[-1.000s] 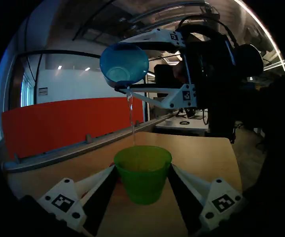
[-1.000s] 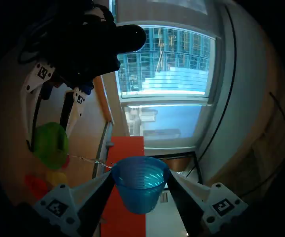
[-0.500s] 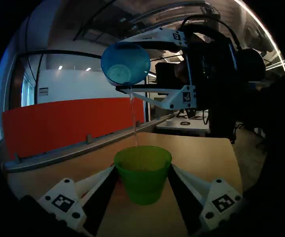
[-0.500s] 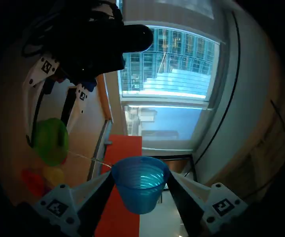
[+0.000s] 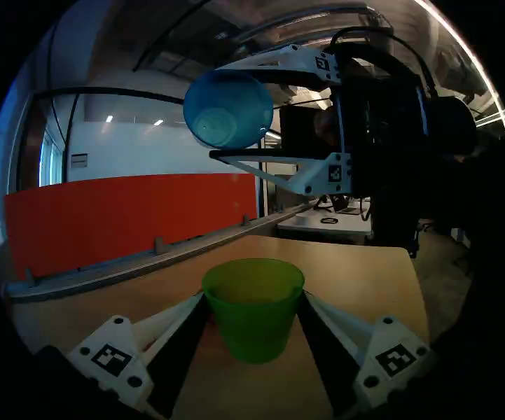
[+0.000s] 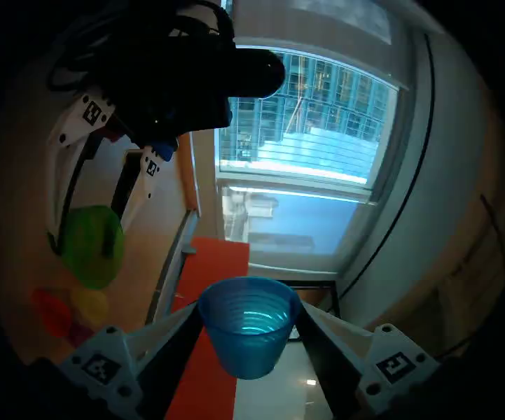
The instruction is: Pour water
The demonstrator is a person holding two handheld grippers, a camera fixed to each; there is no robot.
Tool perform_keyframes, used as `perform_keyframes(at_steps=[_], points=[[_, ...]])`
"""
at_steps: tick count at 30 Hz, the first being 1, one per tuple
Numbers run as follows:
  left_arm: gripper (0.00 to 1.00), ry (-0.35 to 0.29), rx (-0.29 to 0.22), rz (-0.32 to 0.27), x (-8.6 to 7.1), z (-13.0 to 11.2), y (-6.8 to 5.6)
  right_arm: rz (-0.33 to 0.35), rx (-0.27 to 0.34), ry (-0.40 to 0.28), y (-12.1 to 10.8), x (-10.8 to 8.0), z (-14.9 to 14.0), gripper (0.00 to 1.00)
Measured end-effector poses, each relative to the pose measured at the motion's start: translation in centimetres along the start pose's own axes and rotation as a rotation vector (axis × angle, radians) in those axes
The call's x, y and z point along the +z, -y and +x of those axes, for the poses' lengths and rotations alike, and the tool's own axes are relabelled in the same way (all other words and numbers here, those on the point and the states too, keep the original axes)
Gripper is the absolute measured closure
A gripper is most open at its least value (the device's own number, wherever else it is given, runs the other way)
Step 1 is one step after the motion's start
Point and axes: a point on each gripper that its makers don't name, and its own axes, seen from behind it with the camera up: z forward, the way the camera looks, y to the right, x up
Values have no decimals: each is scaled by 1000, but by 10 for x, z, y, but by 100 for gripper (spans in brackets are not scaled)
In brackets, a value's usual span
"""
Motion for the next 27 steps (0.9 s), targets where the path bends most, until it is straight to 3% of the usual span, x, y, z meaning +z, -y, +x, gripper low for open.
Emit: perform_keyframes(at_steps=[12,18,27], points=[[16,-1,1,4,0,2,-1,0,38,1,1,-1,-2,9],[16,-2,9,8,-1,4,0,-6,171,-5,0,-5,-7,9],[16,-4,8,14,-3,6,3,-10,458,16,3,-12,-22,9]])
